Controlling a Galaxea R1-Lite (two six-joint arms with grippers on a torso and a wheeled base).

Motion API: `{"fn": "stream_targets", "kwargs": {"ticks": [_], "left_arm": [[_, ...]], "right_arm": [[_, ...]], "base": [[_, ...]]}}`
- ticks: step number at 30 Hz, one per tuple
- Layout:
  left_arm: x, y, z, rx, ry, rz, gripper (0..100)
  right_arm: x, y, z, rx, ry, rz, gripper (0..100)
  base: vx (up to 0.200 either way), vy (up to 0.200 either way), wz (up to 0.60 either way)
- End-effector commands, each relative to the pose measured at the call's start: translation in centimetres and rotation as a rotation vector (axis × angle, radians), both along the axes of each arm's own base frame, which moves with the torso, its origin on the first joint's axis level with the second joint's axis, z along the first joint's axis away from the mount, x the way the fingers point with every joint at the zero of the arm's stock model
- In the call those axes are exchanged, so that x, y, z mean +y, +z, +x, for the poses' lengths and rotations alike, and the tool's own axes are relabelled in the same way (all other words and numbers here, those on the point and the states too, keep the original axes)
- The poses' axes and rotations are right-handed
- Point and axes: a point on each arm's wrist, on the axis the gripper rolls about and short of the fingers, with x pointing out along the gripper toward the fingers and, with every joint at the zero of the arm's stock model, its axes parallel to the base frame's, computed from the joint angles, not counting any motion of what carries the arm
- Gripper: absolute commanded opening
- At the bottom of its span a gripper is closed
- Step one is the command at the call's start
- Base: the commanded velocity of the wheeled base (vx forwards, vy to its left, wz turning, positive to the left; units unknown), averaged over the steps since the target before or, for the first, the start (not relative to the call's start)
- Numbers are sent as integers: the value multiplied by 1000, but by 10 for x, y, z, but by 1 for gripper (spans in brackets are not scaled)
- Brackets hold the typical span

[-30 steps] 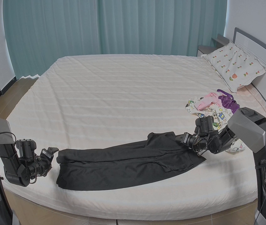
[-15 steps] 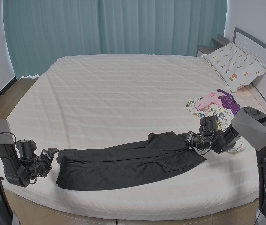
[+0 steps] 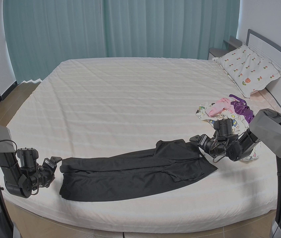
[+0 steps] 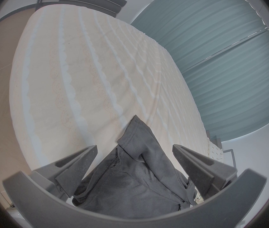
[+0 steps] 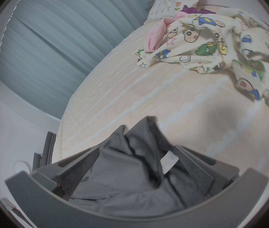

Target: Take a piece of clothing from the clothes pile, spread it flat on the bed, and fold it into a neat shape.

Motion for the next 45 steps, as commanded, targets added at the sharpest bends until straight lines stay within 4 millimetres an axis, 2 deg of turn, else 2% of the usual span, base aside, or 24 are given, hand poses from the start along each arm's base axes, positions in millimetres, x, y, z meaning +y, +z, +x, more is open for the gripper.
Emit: {"fn": "stream_targets", "kwargs": {"ticks": [1,8,14,19,20,28,29,33,38,45], "left_arm": [[0,0,0,0,1,0,100],[0,-1,-1,3,0,0,100],[0,-1,-1,3,0,0,100],[0,-1,-1,5,0,0,100],[0,-1,-1,5,0,0,100],[0,-1,-1,5,0,0,100],[0,-1,-1,3,3,2,100],[0,-1,-1,5,3,2,100],[0,-1,-1,3,3,2,100],[0,-1,-1,3,3,2,100]], "right_arm": [[27,26,-22,-7,-16,23,100],[46,10,-38,97,-25,-37,100],[55,7,-42,150,-32,-21,100],[60,-1,-34,148,-33,-20,100],[62,-4,-24,139,-33,-18,100],[70,-24,3,146,-100,-90,100],[71,-26,6,135,-113,-98,0],[72,-23,6,129,-116,-101,0],[68,-10,-7,144,-113,-112,0],[52,1,-22,162,-106,-150,0]], "base": [[0,0,0],[0,0,0],[0,0,0],[0,0,0],[0,0,0],[0,0,0],[0,0,0],[0,0,0],[0,0,0],[0,0,0]]}}
